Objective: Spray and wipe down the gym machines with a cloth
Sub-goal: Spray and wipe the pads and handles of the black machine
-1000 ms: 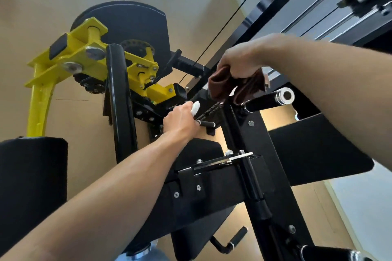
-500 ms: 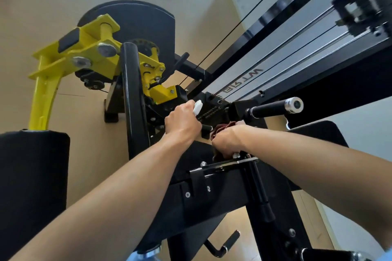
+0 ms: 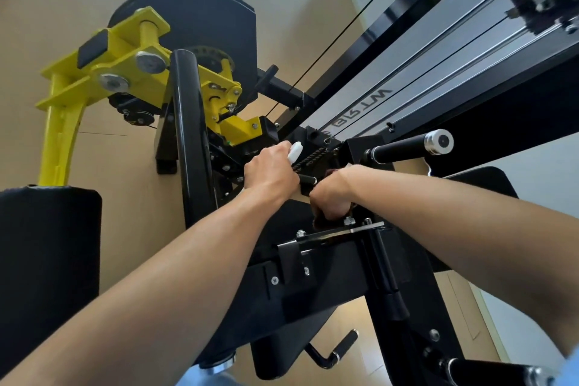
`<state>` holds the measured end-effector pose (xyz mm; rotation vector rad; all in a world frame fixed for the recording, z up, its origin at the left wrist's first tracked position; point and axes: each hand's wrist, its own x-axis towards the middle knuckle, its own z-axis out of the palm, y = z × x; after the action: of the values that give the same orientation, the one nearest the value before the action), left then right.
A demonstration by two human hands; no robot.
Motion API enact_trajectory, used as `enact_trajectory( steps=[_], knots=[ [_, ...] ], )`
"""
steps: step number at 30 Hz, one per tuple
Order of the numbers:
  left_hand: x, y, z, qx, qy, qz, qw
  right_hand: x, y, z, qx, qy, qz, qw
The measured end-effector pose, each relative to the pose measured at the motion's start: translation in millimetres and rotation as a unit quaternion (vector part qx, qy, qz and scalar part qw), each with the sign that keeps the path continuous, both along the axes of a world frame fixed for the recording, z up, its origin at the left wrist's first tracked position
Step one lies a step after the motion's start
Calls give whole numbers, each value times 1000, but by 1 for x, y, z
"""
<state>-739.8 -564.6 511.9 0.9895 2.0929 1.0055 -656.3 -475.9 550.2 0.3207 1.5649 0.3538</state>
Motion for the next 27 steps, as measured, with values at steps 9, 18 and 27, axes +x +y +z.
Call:
enact_trajectory(
  steps=[9,18,27],
  knots=[
    [-1,4,-3,4,18,-6,1000,-12,37,21,72,177,177,965],
    [6,1,-10,-6,18,-18,1000,-3,-10,24,-33,63,-59,996],
    [7,8,-13,4,34,-36,999,-3,28,23,72,208,170,960]
  ],
)
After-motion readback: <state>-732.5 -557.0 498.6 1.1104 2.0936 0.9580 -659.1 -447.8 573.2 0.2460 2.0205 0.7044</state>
